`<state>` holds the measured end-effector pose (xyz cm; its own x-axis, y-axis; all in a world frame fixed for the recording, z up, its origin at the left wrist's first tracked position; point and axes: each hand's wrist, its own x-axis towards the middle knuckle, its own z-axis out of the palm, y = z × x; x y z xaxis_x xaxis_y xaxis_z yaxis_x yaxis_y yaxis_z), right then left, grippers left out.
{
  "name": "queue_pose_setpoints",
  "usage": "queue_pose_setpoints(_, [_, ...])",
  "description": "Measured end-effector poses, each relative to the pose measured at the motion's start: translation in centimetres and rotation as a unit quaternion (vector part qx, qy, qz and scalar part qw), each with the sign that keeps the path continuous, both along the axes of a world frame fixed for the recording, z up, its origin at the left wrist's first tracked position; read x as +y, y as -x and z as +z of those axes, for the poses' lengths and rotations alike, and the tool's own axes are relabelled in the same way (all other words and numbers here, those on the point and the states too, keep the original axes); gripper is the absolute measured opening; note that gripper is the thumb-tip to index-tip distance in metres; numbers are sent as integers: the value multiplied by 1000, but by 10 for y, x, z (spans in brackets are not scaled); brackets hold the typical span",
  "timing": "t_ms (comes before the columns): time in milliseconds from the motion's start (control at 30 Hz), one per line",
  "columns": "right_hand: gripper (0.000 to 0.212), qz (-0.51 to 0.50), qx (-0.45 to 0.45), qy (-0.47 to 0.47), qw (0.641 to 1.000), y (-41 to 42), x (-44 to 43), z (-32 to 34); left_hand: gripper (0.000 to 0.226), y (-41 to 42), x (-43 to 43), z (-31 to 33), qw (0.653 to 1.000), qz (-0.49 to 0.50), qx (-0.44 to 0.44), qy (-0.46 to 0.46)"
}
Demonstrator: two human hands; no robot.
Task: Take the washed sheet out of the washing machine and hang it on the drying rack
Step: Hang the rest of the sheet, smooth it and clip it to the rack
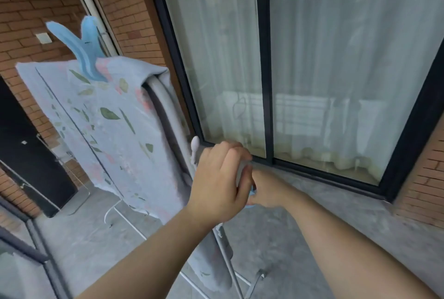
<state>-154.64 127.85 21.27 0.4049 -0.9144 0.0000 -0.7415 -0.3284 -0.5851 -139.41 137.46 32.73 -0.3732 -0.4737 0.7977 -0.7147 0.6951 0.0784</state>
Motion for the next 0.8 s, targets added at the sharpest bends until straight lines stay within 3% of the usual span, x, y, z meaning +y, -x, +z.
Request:
queue_pose_setpoints(133, [41,-108,-47,-7,993,55,-6,5,18,41,-42,-22,991,41,40,-121])
queue_pose_setpoints(233, [44,-221,-113,-42,968,96,-12,-4,20,81,-91,-41,950,91,200,-224])
queue_pose_setpoints(267, [48,-258,-149,-54,953,102,-12,-7,18,92,-107,-45,912,99,290,-275])
queue_pose_setpoints(300, [53,-297,-184,-63,935,113,-20,-13,15,110,-129,-49,851,101,394,-332])
queue_pose_setpoints(367, [57,-363,-234,-83,898,131,-36,-21,19,143,-176,-72,704,114,541,-446])
queue_pose_setpoints(400, [56,-392,-252,-99,879,140,-44,-24,20,159,-196,-88,652,115,560,-497])
queue_pose_setpoints(467, [51,-424,-287,-106,853,164,-68,-34,21,190,-231,-117,607,120,550,-561])
queue_pose_setpoints(533, [47,-437,-297,-99,843,185,-98,-38,24,211,-263,-136,623,132,522,-567])
queue_pose_setpoints(600, [46,-428,-286,-92,852,200,-138,-36,32,225,-301,-147,670,116,482,-552])
queue_pose_setpoints(667, [41,-410,-271,-84,867,213,-188,-37,38,237,-348,-148,693,89,428,-573])
queue_pose_setpoints(800, [41,-385,-284,-94,873,228,-284,-24,45,242,-426,-133,682,55,422,-595])
